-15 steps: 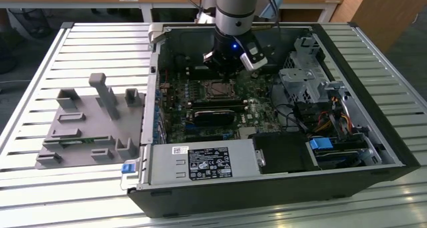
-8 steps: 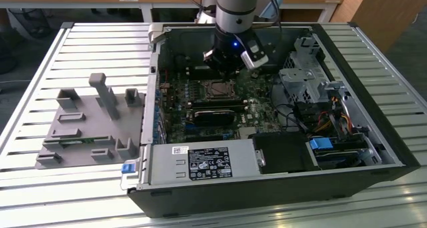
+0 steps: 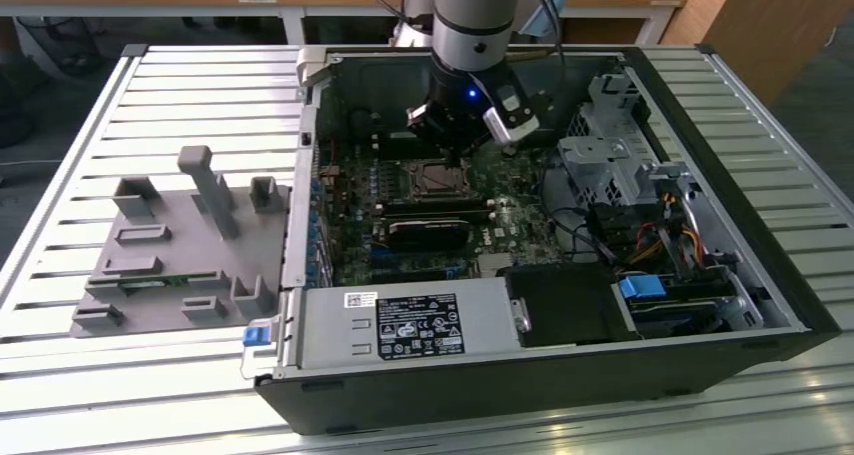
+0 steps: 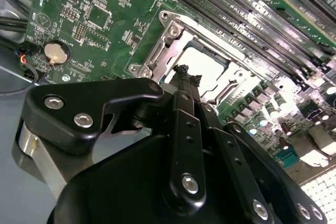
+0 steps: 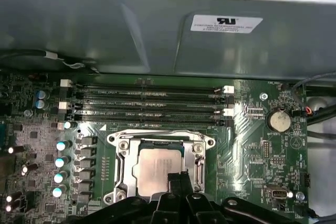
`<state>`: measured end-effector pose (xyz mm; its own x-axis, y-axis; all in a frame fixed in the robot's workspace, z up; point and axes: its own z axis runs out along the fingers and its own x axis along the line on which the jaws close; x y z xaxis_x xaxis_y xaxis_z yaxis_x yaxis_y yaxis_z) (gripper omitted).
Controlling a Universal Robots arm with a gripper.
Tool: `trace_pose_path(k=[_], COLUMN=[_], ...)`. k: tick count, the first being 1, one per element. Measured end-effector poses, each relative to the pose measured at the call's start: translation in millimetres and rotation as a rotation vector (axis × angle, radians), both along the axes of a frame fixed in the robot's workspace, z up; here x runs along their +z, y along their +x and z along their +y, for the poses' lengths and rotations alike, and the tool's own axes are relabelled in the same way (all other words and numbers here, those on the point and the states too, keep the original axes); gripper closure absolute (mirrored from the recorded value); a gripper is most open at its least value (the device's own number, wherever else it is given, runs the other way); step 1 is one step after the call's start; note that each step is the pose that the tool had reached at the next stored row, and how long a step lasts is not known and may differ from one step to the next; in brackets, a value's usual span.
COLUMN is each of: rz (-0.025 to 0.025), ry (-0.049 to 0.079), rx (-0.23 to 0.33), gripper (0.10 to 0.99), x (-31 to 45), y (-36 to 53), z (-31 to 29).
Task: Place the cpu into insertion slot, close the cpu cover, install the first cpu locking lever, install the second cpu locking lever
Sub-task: 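Install the second cpu locking lever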
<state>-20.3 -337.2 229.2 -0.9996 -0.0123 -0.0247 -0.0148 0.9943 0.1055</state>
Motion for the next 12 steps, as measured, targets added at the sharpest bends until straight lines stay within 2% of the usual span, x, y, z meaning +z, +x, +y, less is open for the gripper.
trace_pose_path(k=[6, 12], rz=[-0.0001, -0.0001], ry=[0.0, 0.0], rx=[0.0, 0.0], gripper=[0.98, 0.98], x=[4.8, 4.8], y=[0.0, 0.0], z=[-1.8, -9.7])
